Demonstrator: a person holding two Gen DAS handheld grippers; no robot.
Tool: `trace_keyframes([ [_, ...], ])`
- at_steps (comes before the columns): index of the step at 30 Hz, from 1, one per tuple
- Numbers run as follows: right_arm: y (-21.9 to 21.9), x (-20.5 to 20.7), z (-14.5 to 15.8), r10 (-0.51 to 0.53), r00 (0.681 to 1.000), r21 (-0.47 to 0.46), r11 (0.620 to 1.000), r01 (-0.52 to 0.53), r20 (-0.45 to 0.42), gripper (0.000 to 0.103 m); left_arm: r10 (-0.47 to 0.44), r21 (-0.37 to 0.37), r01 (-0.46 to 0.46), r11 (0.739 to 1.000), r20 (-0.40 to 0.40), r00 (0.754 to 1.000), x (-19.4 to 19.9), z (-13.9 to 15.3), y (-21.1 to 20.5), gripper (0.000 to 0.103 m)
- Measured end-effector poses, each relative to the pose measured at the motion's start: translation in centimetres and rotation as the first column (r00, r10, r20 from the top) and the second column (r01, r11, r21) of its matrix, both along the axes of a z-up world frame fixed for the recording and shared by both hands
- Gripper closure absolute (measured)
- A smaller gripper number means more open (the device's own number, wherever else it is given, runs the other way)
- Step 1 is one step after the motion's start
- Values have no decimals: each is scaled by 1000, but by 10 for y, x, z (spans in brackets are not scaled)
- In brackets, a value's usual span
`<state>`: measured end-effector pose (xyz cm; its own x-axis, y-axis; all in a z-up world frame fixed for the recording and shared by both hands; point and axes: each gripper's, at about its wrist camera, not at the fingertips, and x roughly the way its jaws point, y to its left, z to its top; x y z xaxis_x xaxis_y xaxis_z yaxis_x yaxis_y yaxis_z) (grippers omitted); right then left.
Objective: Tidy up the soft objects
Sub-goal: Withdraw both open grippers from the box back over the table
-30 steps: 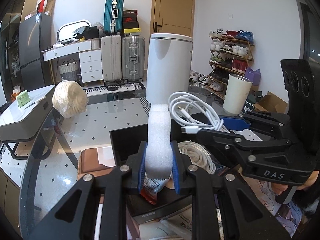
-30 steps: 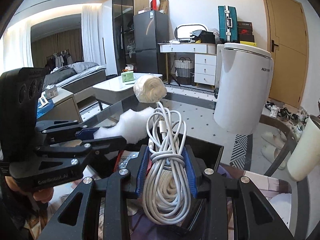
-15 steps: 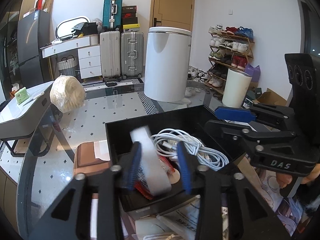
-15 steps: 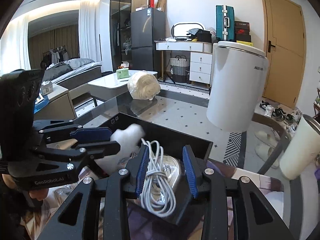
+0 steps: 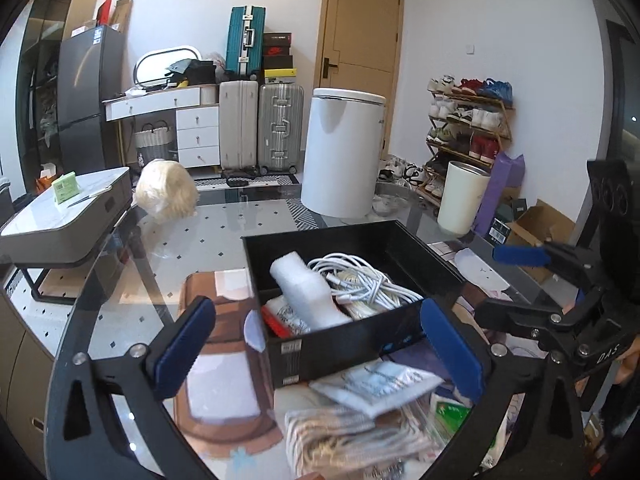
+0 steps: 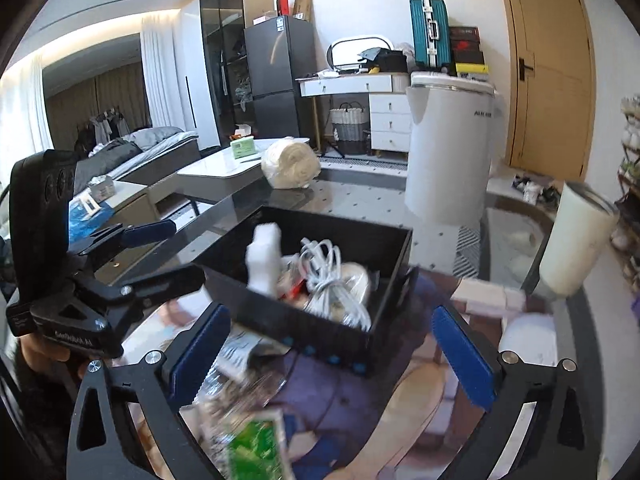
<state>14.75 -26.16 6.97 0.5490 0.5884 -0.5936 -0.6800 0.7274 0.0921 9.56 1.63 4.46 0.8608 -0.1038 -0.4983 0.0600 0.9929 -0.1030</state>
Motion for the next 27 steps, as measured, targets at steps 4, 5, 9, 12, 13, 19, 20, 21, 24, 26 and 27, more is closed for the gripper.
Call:
trace_keyframes([
  [4, -9, -15, -4, -9, 1000, -15, 1000, 8, -16, 1, 14, -1, -14, 1000, 7, 1000, -16, 0, 0, 0],
  [5, -11, -17, -5, -16, 1000, -21, 1000, 15, -14, 1, 11, -3, -11, 1000, 5, 1000, -21, -1, -1, 0],
  [9, -20, -25, -6, -64, 998, -40, 997, 64, 10, 1, 13, 2, -13, 1000, -4, 1000, -34, -3, -4, 0],
  [12, -21, -31, -7, -37, 999, -69, 997, 36, -7, 1, 20, -15, -20, 1000, -6, 1000, -44, -4, -7, 0],
  [13, -20, -35, -7, -17, 1000, -89, 996, 17, -1, 1, 17, -20, -17, 1000, -11, 1000, -46, -5, -8, 0],
  [19, -11, -50, -16, 86, 996, -161, 983, -89, -21, 1, 25, 7, -25, 1000, -29, 999, -59, -9, -19, 0],
  [20, -9, -53, -18, 111, 993, -177, 978, -114, -27, 1, 26, 9, -26, 1000, -31, 999, -61, -9, -20, 0],
  [21, -8, -55, -19, 126, 992, -185, 974, -129, -28, 1, 28, 14, -28, 1000, -32, 999, -63, -10, -21, 0],
  [24, -6, -59, -25, 162, 986, -201, 965, -166, -36, 1, 50, 29, -49, 998, -40, 998, -65, -15, -23, 0],
  [26, -6, -58, -29, 167, 984, -199, 964, -176, -61, 1, 61, 27, -59, 998, -47, 997, -65, -18, -24, 0],
  [27, -6, -57, -31, 164, 984, -199, 964, -175, -72, 1, 59, 25, -58, 998, -48, 997, -65, -18, -25, 0],
])
